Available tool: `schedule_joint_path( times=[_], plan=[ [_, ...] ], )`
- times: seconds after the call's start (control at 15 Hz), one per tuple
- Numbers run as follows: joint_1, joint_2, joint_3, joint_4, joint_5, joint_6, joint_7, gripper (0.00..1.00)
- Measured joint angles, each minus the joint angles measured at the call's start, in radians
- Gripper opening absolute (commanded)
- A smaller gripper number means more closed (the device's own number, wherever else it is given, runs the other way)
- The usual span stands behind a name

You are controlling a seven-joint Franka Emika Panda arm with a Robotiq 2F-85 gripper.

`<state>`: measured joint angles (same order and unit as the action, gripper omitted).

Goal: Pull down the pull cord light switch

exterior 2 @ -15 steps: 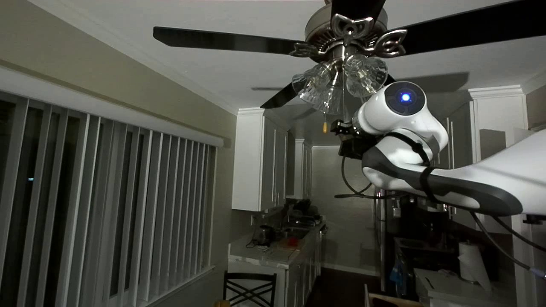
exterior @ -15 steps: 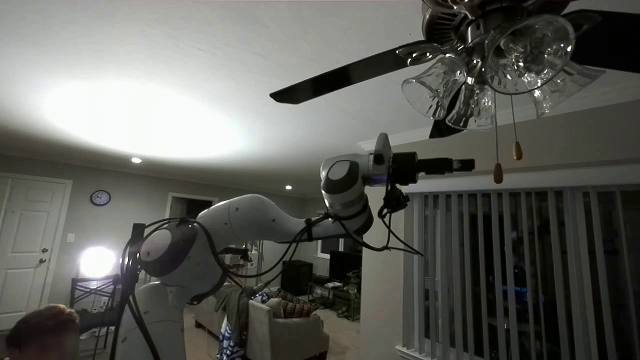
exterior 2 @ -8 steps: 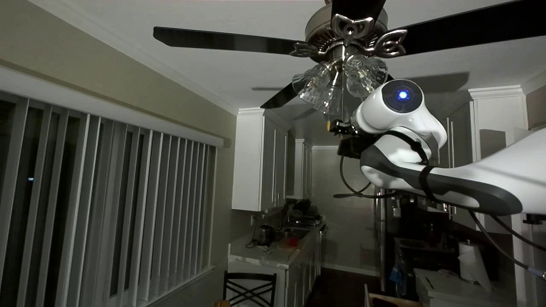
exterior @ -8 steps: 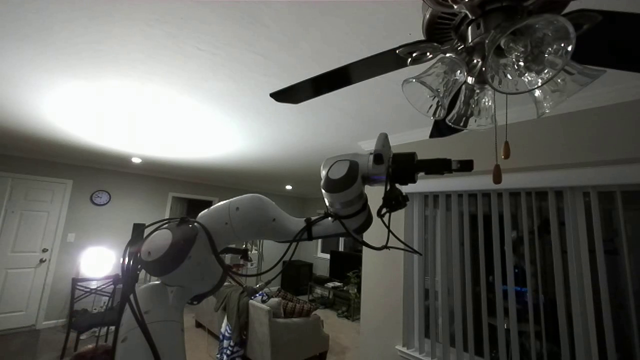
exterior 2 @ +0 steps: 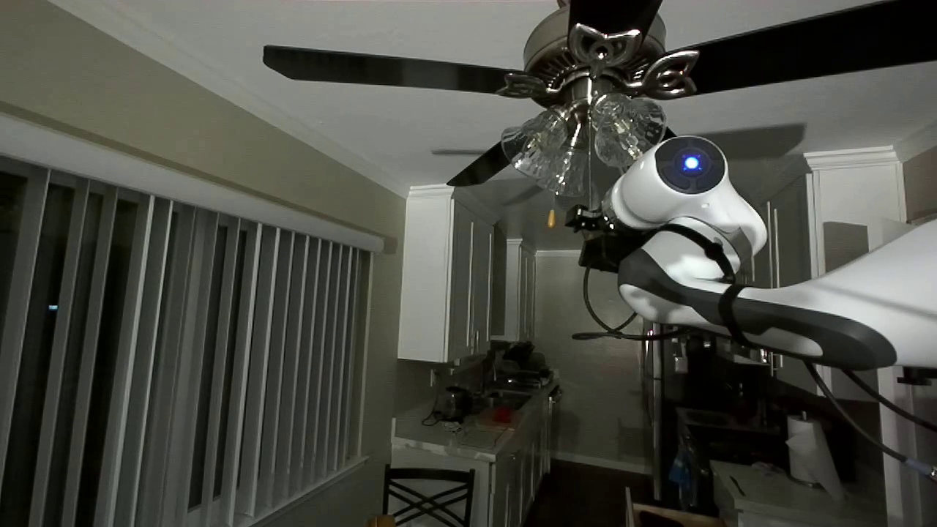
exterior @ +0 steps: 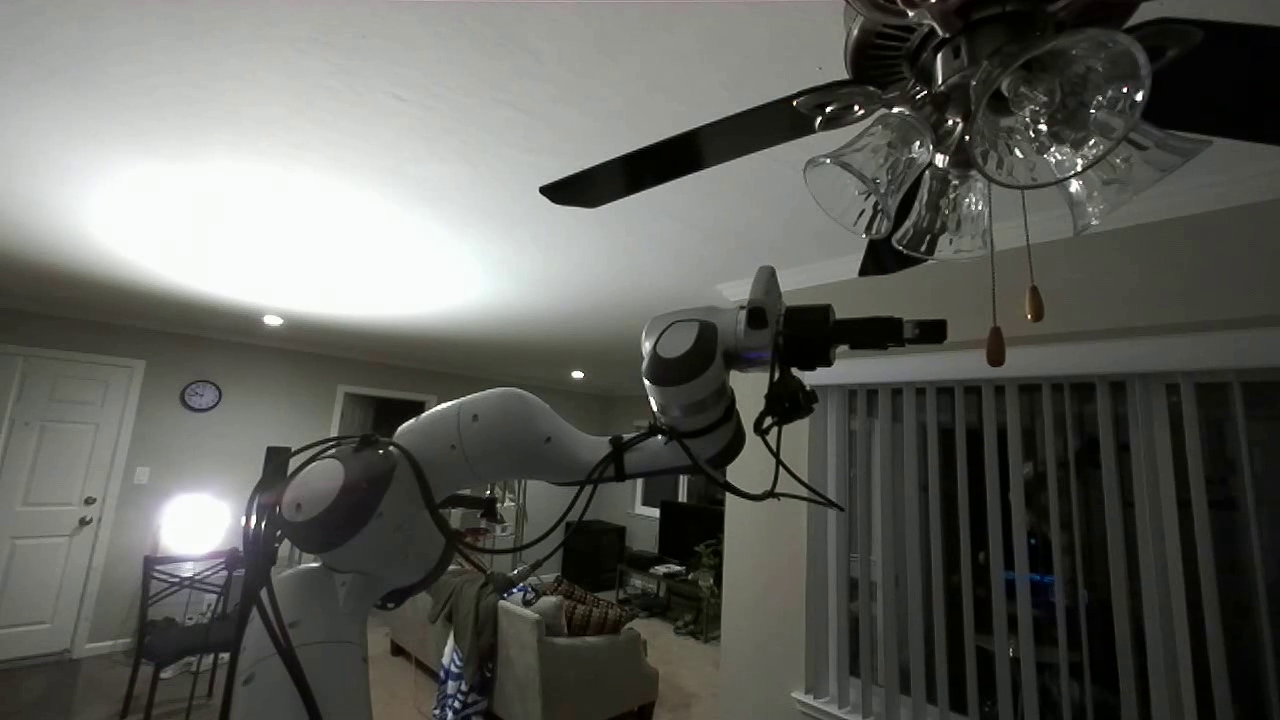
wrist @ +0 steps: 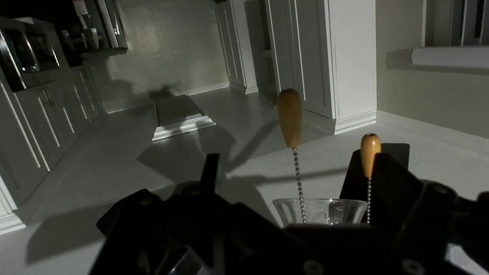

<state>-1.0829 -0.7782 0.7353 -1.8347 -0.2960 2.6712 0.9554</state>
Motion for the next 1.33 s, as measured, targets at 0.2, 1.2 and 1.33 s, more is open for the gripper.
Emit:
schedule_joint_path(
  times=[0.2, 1.2, 1.33],
  plan=[
    [0.002, -0.004, -0.007, -0.010, 0.000, 0.011, 0.000, 1.00],
    [0.080, -0.037, -0.034, -0.139, -0.001, 0.135, -0.039, 1.00],
    [0.058, -0.045, -0.029, -0.129, -0.001, 0.139, -0.039, 1.00]
  ],
)
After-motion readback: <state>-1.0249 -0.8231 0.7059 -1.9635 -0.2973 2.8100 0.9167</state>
